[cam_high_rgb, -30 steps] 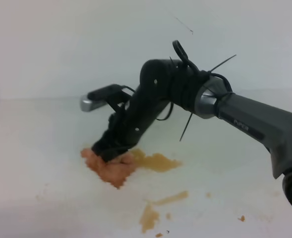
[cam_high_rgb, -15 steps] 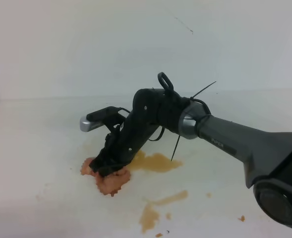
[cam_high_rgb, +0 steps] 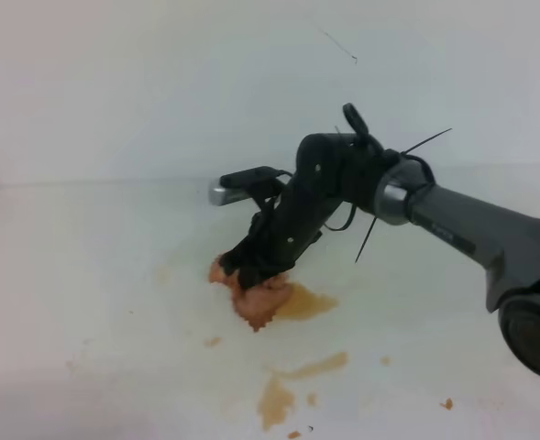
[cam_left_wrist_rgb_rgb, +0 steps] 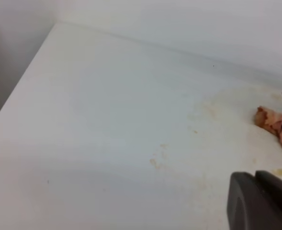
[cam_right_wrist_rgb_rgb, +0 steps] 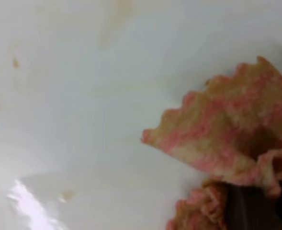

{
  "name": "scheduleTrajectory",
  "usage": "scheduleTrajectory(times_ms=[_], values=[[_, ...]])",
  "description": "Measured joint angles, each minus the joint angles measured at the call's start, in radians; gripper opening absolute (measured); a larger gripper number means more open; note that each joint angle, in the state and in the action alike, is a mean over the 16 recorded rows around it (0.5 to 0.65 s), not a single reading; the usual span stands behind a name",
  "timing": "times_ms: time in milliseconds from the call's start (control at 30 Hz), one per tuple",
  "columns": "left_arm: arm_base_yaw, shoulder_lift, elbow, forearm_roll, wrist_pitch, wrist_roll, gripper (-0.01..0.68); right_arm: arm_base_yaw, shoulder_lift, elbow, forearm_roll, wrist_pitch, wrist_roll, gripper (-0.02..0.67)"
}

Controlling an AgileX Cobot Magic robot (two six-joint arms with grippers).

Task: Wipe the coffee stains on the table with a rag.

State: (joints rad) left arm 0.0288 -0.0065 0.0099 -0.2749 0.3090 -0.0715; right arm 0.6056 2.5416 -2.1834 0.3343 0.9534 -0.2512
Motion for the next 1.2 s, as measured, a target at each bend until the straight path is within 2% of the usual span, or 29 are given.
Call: scheduleTrajectory(times_ms=[300, 867, 1033, 1200], values=[[0.000, -0.005, 0.005, 0.000, -0.003, 0.000, -0.002, -0.047, -0.010, -0.001, -0.041, 0.071, -0.015, 0.006], [0.000, -0.010, 0.012, 0.000, -0.006, 0.000, -0.002, -0.056, -0.177, 0.023, -0.128, 0.088, -0.103, 0.002], [0.000, -0.010, 0.007, 0.000, -0.004, 0.000, -0.002, -0.061, -0.243, 0.093, -0.127, 0.051, -0.139, 0.002], [-0.001, -0.013, 0.007, 0.000, -0.004, 0.000, -0.002, -0.072, -0.317, 0.233, -0.120, -0.028, -0.163, 0.003]])
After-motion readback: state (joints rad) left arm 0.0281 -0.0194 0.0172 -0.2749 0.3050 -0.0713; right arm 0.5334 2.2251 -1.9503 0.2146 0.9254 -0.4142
